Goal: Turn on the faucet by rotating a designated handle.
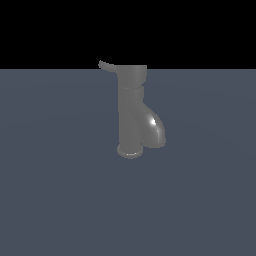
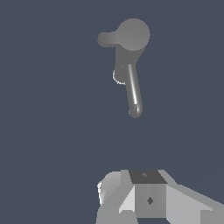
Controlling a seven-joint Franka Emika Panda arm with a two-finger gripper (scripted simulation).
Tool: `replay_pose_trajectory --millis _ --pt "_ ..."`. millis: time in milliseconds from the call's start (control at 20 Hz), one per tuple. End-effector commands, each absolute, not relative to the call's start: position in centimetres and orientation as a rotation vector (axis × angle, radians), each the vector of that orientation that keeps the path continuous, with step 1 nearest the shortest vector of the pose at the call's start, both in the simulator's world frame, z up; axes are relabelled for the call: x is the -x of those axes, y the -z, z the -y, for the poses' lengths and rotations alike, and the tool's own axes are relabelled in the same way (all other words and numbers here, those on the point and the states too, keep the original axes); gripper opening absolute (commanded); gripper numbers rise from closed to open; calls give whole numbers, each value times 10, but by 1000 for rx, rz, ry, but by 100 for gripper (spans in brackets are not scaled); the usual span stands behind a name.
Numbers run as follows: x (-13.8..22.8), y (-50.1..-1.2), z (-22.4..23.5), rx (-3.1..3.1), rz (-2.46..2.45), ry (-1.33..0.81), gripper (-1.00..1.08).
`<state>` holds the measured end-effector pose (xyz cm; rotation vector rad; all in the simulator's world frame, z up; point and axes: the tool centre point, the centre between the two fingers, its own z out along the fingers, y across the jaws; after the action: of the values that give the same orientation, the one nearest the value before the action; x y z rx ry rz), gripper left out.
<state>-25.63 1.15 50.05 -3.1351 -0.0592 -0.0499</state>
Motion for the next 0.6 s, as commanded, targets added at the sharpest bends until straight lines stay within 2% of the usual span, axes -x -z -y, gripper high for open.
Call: replay_pose_trajectory --millis 0,550 --pt "256 -500 -11 3135 59 50 -100" --pt "247 -490 -23 3135 -47 47 -100"
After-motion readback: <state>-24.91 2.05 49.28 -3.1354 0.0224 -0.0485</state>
